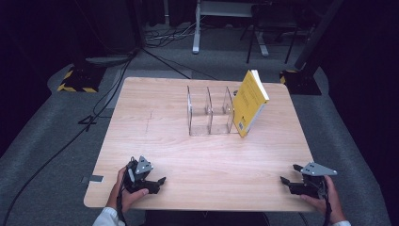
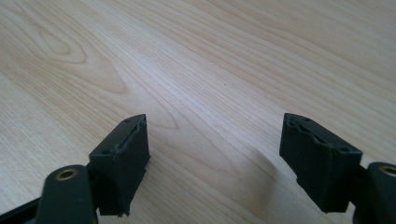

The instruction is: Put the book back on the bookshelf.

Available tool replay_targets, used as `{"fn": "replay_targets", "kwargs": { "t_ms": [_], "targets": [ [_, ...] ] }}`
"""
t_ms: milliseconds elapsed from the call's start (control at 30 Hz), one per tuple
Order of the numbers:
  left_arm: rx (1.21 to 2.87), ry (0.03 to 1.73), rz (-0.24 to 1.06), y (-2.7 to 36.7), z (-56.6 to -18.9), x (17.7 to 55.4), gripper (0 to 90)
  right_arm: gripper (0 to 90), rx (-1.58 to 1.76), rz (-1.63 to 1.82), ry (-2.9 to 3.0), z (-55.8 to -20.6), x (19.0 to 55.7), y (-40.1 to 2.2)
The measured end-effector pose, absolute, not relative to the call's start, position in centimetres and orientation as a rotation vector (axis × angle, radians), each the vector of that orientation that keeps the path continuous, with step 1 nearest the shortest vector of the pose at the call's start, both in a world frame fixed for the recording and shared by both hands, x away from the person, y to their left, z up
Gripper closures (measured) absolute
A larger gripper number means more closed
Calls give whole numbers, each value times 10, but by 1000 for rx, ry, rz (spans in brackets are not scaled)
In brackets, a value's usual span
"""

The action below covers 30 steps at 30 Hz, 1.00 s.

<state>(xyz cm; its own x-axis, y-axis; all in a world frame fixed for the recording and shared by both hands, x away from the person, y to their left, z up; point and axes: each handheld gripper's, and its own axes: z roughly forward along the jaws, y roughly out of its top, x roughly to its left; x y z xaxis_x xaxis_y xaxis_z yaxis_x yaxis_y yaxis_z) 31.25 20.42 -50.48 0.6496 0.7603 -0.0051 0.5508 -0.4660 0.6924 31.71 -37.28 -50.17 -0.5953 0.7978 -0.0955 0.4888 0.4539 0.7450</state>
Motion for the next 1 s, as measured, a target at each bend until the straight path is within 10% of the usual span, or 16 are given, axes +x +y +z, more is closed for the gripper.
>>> {"fn": "replay_targets", "kwargs": {
  "t_ms": [1000],
  "targets": [
    [2192,1013,381,204,-505,311,154,222,1190,1010,2271,-504,320,-383]
  ]
}}
